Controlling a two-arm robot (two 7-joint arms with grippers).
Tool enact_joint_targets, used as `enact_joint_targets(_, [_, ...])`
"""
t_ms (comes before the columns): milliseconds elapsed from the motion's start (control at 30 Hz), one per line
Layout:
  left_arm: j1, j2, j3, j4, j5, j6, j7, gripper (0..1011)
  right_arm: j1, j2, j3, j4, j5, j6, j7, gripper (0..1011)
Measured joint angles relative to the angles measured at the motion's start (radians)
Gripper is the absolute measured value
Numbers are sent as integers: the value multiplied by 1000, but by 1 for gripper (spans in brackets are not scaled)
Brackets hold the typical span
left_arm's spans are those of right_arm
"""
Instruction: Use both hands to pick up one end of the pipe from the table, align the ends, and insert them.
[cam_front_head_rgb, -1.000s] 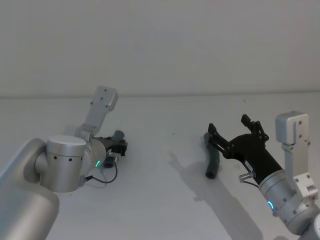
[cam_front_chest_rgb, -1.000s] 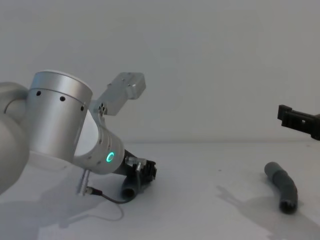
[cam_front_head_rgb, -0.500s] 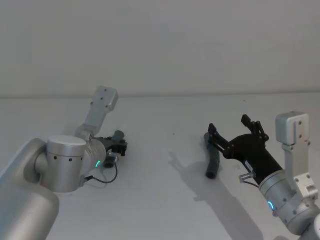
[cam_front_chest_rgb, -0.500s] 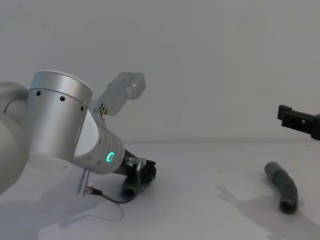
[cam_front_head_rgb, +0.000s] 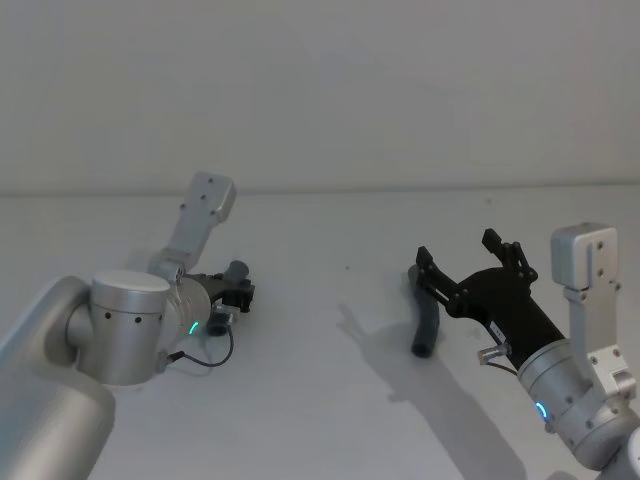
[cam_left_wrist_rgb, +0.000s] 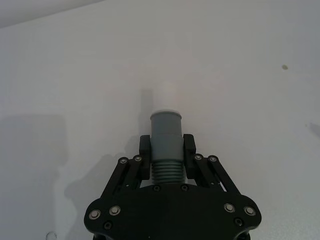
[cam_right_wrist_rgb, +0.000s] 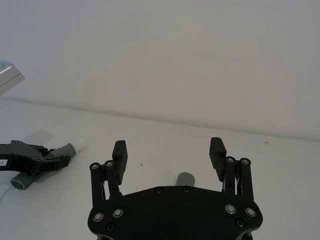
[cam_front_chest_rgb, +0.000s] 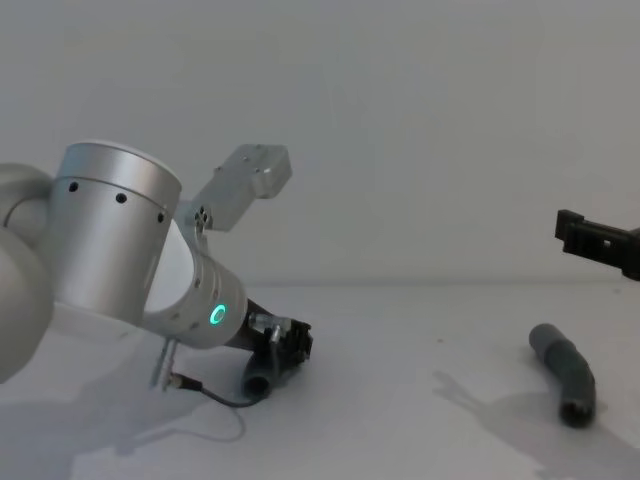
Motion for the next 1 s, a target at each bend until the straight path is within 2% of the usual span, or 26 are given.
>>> enact_joint_targets(367, [-14, 45, 28, -10, 0, -40, -102, 344, 0, 0, 0, 0, 0, 0, 0, 1000])
enact_joint_targets(500, [-28, 66, 49, -11, -5, -59, -172, 344, 0, 0, 0, 0, 0, 0, 0, 1000])
enact_joint_targets(633, [-42, 82, 61, -13, -6, -76, -214, 344, 0, 0, 0, 0, 0, 0, 0, 1000])
enact_joint_targets(800, [-71, 116, 86, -16, -4, -116, -307, 344, 0, 0, 0, 0, 0, 0, 0, 1000])
enact_joint_targets(833, [-71, 116, 86, -16, -4, -116, -307, 344, 0, 0, 0, 0, 0, 0, 0, 1000])
enact_joint_targets(1000, [-102, 146, 115, -17, 2, -155, -385, 344, 0, 0, 0, 0, 0, 0, 0, 1000])
